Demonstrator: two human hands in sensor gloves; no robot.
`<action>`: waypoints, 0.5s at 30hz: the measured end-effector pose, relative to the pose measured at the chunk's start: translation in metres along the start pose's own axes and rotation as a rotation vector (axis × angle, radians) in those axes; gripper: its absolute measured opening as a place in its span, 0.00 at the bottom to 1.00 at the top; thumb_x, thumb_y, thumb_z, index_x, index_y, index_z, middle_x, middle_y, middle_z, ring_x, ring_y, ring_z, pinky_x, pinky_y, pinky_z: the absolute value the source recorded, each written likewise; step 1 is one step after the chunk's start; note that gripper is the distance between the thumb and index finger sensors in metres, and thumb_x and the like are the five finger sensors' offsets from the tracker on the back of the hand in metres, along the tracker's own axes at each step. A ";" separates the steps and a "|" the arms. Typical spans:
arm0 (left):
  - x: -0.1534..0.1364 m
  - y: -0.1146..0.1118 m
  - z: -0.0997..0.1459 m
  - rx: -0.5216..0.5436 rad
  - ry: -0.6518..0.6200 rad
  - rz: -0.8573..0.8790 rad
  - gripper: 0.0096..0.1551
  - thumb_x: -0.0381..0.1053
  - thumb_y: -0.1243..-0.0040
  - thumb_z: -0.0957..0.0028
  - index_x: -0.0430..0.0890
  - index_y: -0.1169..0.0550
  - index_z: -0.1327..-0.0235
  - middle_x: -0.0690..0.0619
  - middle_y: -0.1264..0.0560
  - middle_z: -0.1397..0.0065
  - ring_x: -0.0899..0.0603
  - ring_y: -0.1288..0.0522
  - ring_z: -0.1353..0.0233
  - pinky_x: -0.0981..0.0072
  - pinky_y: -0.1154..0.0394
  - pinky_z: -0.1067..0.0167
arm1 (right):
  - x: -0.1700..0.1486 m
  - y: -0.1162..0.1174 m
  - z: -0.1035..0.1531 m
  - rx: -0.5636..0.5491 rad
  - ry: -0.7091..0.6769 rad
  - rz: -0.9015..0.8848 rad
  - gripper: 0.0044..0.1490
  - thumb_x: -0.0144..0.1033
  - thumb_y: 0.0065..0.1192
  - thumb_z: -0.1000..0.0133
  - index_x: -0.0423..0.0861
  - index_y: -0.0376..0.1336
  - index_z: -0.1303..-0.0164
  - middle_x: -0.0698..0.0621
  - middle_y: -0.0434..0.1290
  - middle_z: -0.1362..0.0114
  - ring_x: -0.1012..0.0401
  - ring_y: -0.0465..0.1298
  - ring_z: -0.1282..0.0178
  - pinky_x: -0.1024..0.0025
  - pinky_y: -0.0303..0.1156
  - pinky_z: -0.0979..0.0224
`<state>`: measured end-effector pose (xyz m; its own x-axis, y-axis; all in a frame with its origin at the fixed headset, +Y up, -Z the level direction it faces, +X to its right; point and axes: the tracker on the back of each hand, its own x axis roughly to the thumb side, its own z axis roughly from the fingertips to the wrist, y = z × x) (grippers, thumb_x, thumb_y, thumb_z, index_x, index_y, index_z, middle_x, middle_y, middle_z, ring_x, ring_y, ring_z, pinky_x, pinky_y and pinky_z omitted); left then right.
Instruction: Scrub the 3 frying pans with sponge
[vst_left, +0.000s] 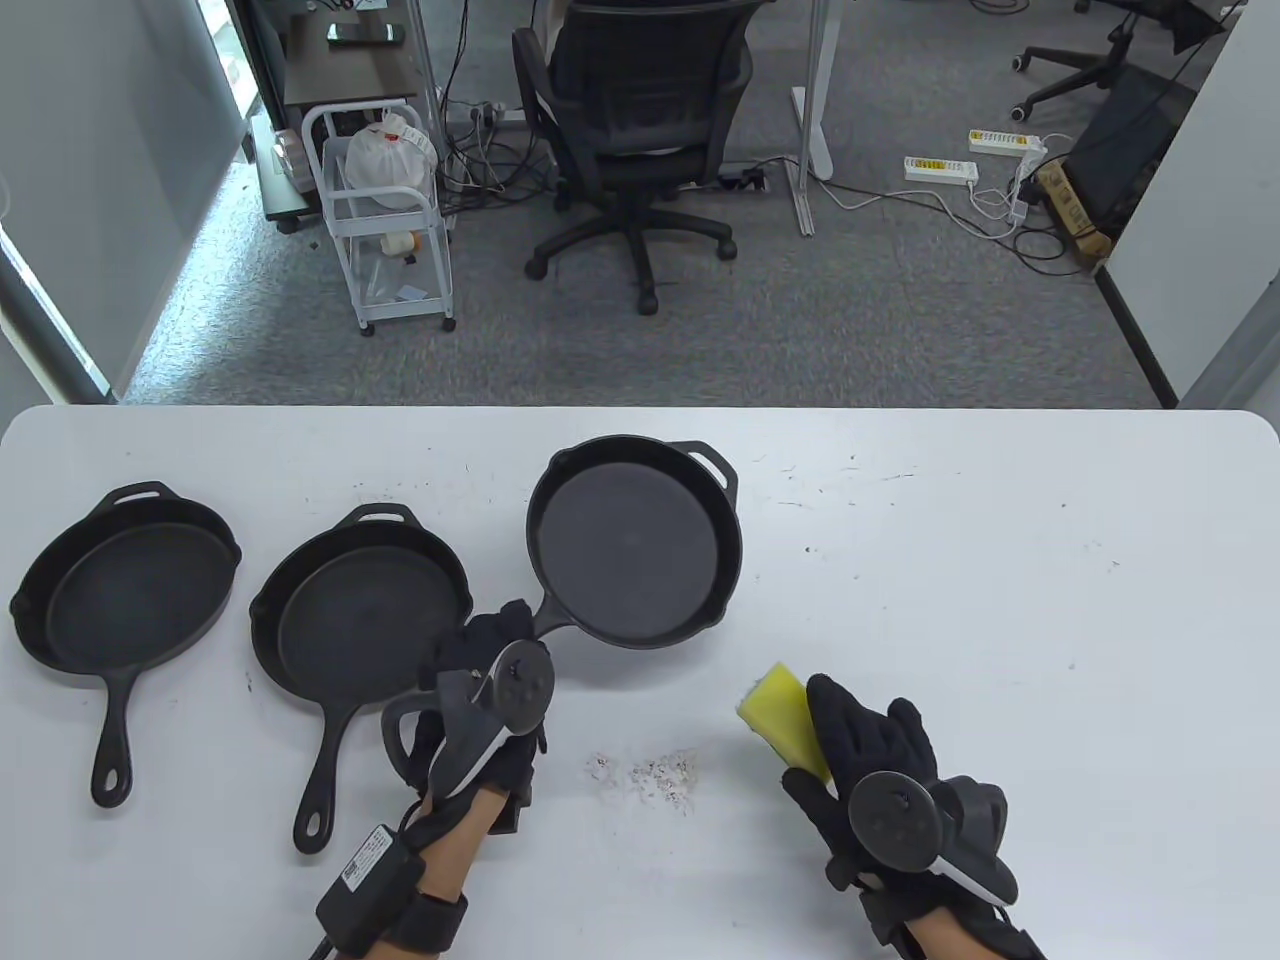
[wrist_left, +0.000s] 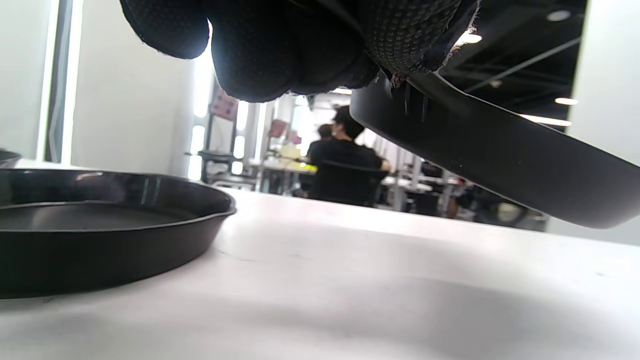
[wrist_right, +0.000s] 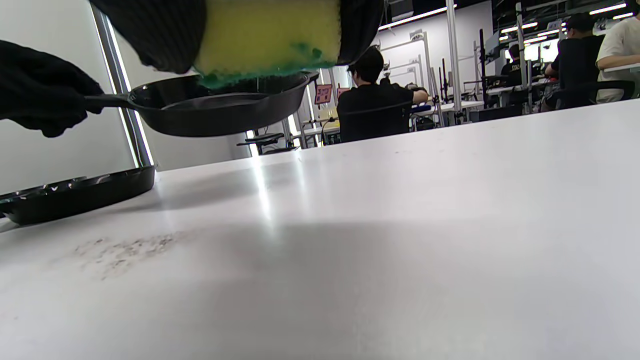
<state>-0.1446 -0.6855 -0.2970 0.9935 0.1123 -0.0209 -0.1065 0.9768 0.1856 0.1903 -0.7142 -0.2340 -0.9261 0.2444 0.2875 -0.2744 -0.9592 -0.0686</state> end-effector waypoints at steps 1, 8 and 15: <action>0.003 -0.001 0.005 0.004 -0.020 0.003 0.35 0.55 0.38 0.48 0.49 0.25 0.25 0.51 0.20 0.34 0.41 0.22 0.34 0.34 0.32 0.27 | 0.001 -0.001 0.001 -0.009 -0.003 0.000 0.56 0.55 0.69 0.51 0.53 0.41 0.21 0.49 0.60 0.18 0.48 0.71 0.25 0.38 0.52 0.19; 0.028 -0.017 0.047 0.028 -0.207 0.020 0.35 0.54 0.35 0.49 0.49 0.24 0.26 0.51 0.19 0.35 0.41 0.21 0.35 0.34 0.31 0.28 | 0.009 0.000 0.003 -0.020 -0.041 0.025 0.55 0.54 0.69 0.51 0.54 0.43 0.21 0.49 0.61 0.18 0.48 0.71 0.24 0.38 0.52 0.19; 0.045 -0.021 0.058 0.032 -0.288 0.014 0.35 0.54 0.36 0.49 0.50 0.24 0.26 0.51 0.19 0.35 0.41 0.21 0.35 0.34 0.31 0.28 | 0.026 0.017 -0.023 0.118 -0.050 0.227 0.48 0.49 0.69 0.50 0.63 0.48 0.23 0.50 0.58 0.16 0.47 0.67 0.22 0.37 0.49 0.19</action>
<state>-0.0957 -0.7117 -0.2448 0.9632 0.0650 0.2607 -0.1236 0.9687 0.2152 0.1555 -0.7213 -0.2495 -0.9458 0.0163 0.3244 -0.0262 -0.9993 -0.0262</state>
